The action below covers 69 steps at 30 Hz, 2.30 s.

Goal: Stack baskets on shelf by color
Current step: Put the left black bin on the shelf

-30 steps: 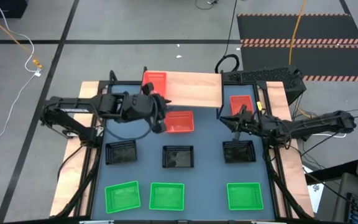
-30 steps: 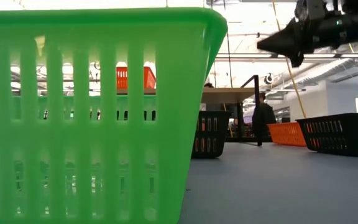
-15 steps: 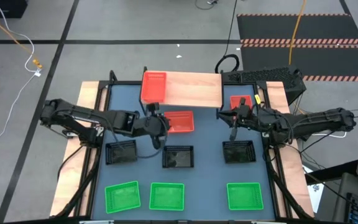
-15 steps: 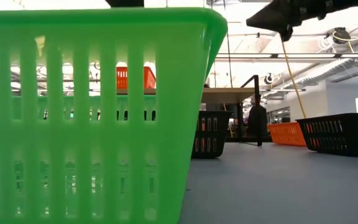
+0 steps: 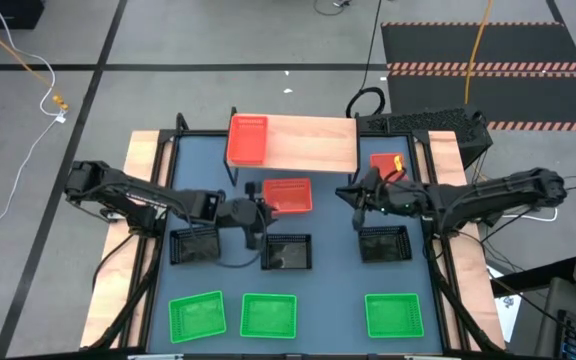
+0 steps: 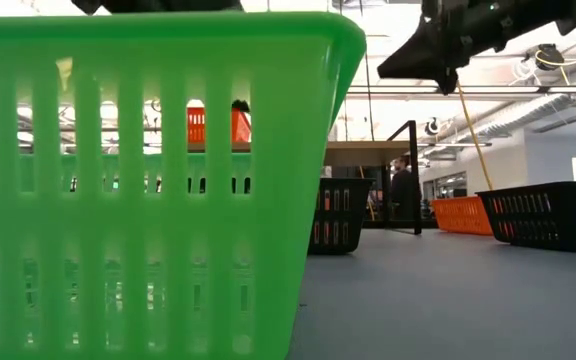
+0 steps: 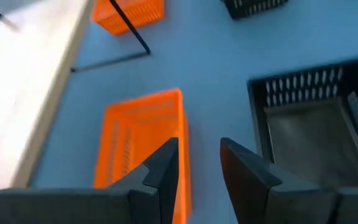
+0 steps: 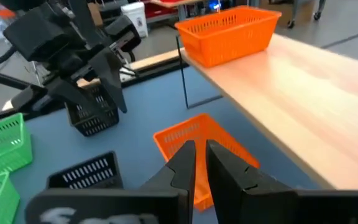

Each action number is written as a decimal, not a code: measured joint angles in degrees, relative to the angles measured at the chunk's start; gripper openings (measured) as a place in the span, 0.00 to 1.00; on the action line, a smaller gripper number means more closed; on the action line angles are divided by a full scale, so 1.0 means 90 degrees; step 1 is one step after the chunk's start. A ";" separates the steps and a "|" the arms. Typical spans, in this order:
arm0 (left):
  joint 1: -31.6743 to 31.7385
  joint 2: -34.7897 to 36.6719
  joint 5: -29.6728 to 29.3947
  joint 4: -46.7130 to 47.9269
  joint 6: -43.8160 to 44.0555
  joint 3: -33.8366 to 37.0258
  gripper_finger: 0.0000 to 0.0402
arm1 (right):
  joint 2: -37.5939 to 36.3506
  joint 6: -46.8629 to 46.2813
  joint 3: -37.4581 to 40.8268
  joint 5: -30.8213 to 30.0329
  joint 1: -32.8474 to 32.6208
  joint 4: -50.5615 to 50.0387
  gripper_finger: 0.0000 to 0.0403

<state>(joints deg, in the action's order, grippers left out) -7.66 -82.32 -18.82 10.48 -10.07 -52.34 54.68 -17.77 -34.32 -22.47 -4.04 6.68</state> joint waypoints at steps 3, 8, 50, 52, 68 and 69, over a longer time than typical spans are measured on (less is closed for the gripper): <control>-0.0039 0.0000 0.0192 0.0197 -0.0111 0.0210 0.30 | 0.0311 -0.0068 0.0274 0.0006 -0.0105 0.0491 0.08; -0.0134 0.0000 0.0307 0.0199 0.0097 0.0489 0.30 | 0.0611 0.0126 0.0703 0.0099 -0.0375 0.1537 0.08; -0.1133 0.0272 0.0378 0.4477 0.9029 0.0077 0.30 | 0.0594 0.0345 0.0786 0.0835 -0.0535 0.1556 0.20; -0.1107 0.0272 0.0380 0.4495 0.9256 0.0174 0.30 | 0.0594 0.0370 0.0786 0.0832 -0.0535 0.1563 0.20; -0.1107 0.0274 0.0652 0.4988 1.0157 0.0468 0.30 | 0.0594 -0.0084 0.1404 0.0654 -0.0531 0.2015 0.20; -0.1107 0.0274 0.0648 0.4882 1.0157 0.0523 0.30 | 0.0594 -0.0103 0.1452 0.0658 -0.0531 0.2087 0.20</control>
<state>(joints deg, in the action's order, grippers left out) -17.63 -79.85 -12.99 54.42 81.34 -47.63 60.03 -18.69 -21.25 -16.55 -8.82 25.46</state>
